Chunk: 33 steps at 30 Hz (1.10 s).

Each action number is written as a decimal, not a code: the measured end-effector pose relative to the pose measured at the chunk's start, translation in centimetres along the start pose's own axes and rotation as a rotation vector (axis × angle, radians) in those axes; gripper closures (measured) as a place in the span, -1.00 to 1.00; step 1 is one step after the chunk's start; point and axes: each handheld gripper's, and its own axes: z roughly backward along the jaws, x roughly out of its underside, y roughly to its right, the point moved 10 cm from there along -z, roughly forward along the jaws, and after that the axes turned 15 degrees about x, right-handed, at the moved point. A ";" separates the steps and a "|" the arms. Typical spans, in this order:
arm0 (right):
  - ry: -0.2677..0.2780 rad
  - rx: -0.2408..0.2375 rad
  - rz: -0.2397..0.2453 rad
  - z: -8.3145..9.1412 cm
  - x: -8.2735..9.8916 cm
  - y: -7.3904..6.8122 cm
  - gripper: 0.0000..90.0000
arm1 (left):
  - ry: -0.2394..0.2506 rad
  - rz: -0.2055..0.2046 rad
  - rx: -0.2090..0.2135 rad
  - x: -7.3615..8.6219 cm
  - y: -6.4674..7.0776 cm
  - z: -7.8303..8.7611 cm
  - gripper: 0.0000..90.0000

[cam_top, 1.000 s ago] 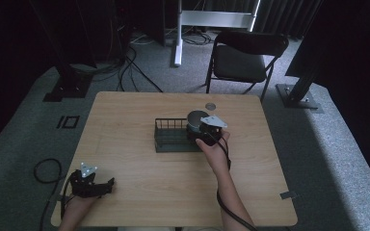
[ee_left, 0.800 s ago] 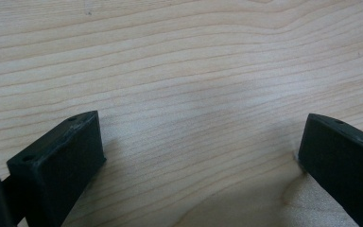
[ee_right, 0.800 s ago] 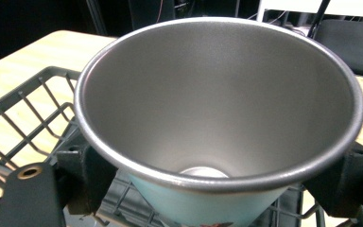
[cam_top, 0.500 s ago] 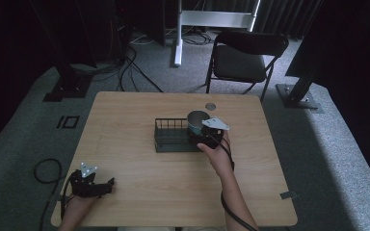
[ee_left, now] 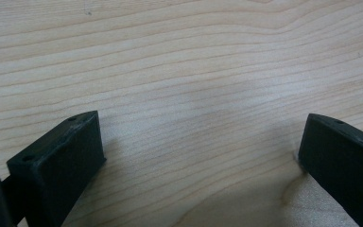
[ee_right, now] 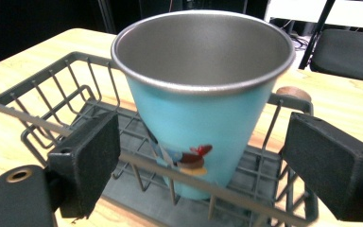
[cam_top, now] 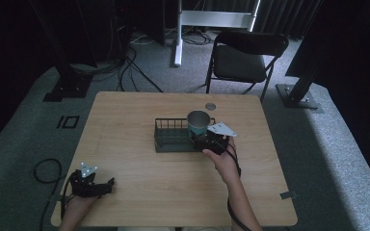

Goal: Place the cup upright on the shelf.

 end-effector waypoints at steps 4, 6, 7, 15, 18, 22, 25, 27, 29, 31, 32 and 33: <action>0.006 -0.009 -0.004 0.6 0.1 0.2 -0.74 | 0.001 0.000 0.000 0.0 0.0 0.0 -0.97; 0.012 -0.011 -0.003 0.8 0.2 0.3 -0.74 | 0.001 0.000 0.000 0.0 0.0 0.0 -0.97; 0.012 -0.012 -0.003 0.9 0.2 0.3 -0.74 | 0.001 0.000 0.000 0.0 0.0 0.0 -0.97; 0.011 -0.004 0.007 1.6 1.3 0.9 -0.74 | 0.001 0.000 0.000 0.0 0.0 0.0 -0.97; 0.010 -0.001 -0.002 1.8 1.7 1.3 -0.74 | 0.001 0.000 0.000 0.0 0.0 0.0 -0.97; -0.005 0.008 0.003 1.9 2.6 1.8 -0.74 | 0.001 0.000 -0.001 0.0 0.0 0.0 -0.97; -0.014 0.011 0.006 2.1 3.3 2.3 -0.74 | 0.000 -0.001 -0.001 0.0 0.0 0.0 -0.97; -0.019 0.009 0.010 2.2 3.7 2.5 -0.74 | -0.001 -0.001 -0.001 0.0 0.0 0.0 -0.97; -0.024 0.009 0.013 2.4 4.1 2.7 -0.74 | -0.001 -0.001 -0.001 0.0 0.0 0.0 -0.97; -0.028 0.014 0.012 2.6 4.4 3.0 -0.74 | -0.001 -0.001 -0.001 0.0 0.0 0.0 -0.97; -0.031 0.014 0.015 2.7 4.6 3.2 -0.74 | -0.001 -0.001 -0.001 0.0 0.0 0.0 -0.97; -0.034 0.013 0.020 2.7 4.8 3.3 -0.74 | -0.001 -0.001 -0.001 0.0 0.0 0.0 -0.97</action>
